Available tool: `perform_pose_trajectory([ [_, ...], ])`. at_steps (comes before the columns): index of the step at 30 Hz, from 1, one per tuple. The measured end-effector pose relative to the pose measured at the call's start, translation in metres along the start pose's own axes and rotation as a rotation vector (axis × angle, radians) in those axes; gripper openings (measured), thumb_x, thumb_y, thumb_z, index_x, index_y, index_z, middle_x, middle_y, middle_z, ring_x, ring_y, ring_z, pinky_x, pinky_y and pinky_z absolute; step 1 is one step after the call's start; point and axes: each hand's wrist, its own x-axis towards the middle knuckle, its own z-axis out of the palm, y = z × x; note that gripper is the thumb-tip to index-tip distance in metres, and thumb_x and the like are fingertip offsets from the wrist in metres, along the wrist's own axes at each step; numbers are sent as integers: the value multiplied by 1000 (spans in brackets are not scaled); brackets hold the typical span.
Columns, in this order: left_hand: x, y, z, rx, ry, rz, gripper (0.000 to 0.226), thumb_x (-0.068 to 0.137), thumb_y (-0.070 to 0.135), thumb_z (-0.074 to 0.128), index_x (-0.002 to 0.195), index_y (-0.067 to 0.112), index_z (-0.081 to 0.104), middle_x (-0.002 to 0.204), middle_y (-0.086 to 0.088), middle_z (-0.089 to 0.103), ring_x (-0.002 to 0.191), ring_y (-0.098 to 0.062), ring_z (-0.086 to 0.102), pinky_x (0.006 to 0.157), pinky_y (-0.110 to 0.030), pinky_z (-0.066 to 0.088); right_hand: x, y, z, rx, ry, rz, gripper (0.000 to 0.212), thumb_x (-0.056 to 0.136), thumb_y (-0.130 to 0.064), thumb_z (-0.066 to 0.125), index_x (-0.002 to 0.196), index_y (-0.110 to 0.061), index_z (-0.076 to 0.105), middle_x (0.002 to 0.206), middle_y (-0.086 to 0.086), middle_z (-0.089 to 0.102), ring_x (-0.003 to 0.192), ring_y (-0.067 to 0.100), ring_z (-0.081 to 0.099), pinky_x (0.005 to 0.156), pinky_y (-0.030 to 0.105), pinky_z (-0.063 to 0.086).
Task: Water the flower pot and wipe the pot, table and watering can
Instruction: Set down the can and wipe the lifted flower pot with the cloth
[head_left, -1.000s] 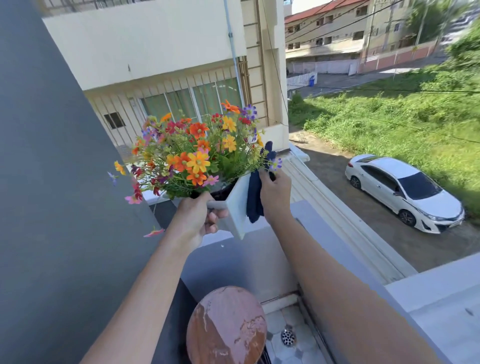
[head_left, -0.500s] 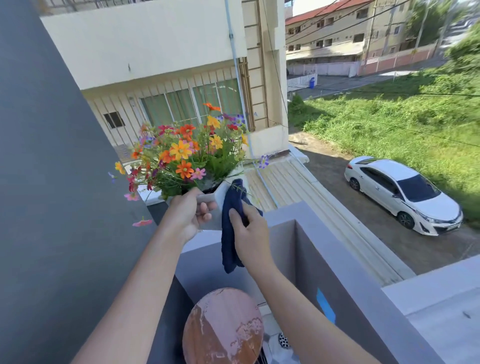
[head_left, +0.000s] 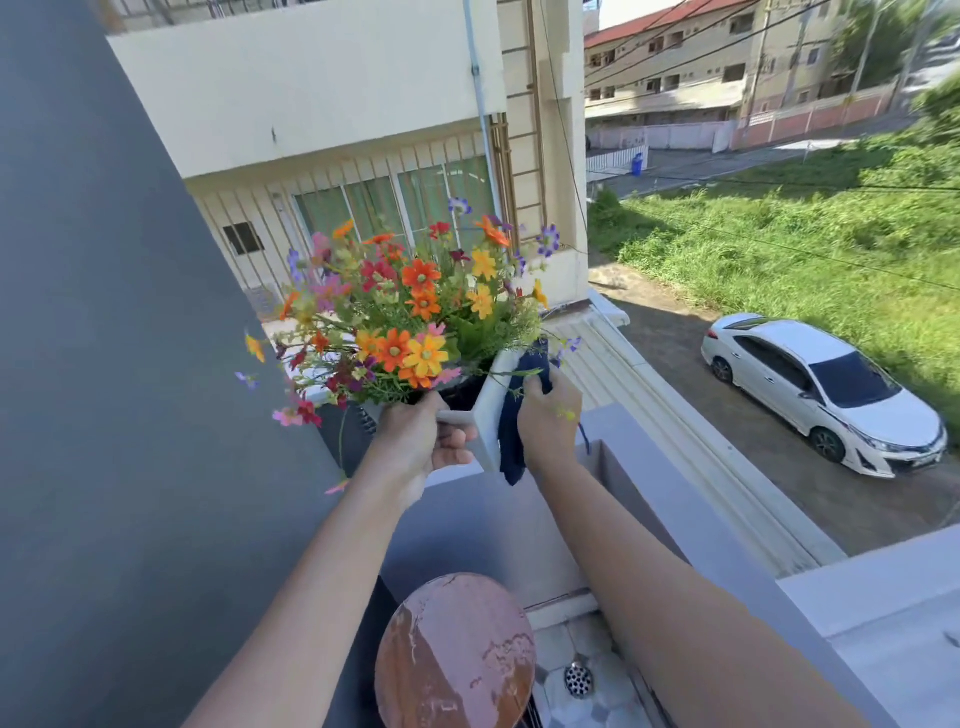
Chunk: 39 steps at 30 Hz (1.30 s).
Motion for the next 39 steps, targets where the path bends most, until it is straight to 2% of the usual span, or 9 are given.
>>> perform_pose_trajectory([
  [8, -12, 0, 11, 40, 18, 25, 35, 98, 13, 48, 99, -17, 67, 87, -34, 71, 54, -21, 53, 50, -33, 56, 29, -26, -5, 206, 96, 33, 24, 103, -22, 59, 79, -21, 57, 67, -5, 44, 61, 15, 32, 60, 32, 31],
  [11, -12, -1, 11, 37, 36, 42, 37, 100, 15, 47, 98, -16, 68, 87, -32, 71, 55, -21, 53, 52, -34, 56, 12, -29, -5, 145, 52, 65, 32, 101, -27, 62, 73, -19, 49, 66, -4, 39, 59, 17, 29, 59, 33, 29],
  [15, -6, 5, 14, 34, 57, 44, 38, 102, 16, 47, 95, -13, 71, 84, -27, 69, 58, -23, 55, 56, -34, 59, -45, -29, -17, 120, -104, -25, 22, 103, -21, 55, 83, -19, 61, 68, 1, 52, 63, 16, 42, 61, 37, 35],
  [19, 5, 11, 3, 35, 90, 41, 36, 99, 18, 52, 99, -13, 70, 80, -23, 67, 55, -21, 54, 53, -31, 58, -91, -20, -17, 113, -147, -110, 18, 102, -21, 55, 98, -33, 68, 86, -8, 66, 82, 19, 56, 76, 38, 43],
  [23, 2, 14, -9, 58, 18, 36, 26, 96, 12, 54, 93, -11, 68, 74, -22, 66, 52, -19, 47, 47, -31, 52, -92, 11, -21, 73, -158, -33, 21, 104, -21, 55, 117, -28, 70, 106, -8, 71, 99, 16, 63, 91, 40, 48],
  [29, 0, 13, -21, 39, -36, -1, 12, 93, 10, 53, 86, 1, 58, 66, -19, 58, 48, -20, 39, 41, -28, 41, -36, -2, -30, 62, -21, 11, 22, 103, -24, 58, 110, -41, 70, 104, -14, 71, 96, 16, 64, 83, 37, 48],
  [31, 0, 17, -24, 36, -31, 15, 10, 92, 9, 52, 84, 3, 56, 63, -16, 55, 47, -18, 37, 41, -26, 37, -20, -11, -35, 58, -41, -13, 15, 104, -22, 57, 97, -26, 69, 88, -5, 67, 80, 18, 59, 71, 35, 44],
  [34, -2, 27, -30, 53, -66, 48, 14, 93, 10, 55, 82, 2, 57, 59, -14, 53, 46, -18, 37, 40, -25, 35, 0, -26, -47, 44, -63, -16, 27, 102, -23, 54, 76, -15, 50, 71, 1, 49, 66, 18, 44, 65, 36, 33],
  [39, 1, 43, -46, 162, -124, 70, 18, 93, 13, 58, 77, 7, 52, 58, -12, 47, 43, -18, 35, 38, -25, 32, 17, -35, -50, -89, -150, -90, 30, 99, -29, 54, 76, -10, 50, 70, 6, 46, 67, 20, 41, 66, 38, 31],
])
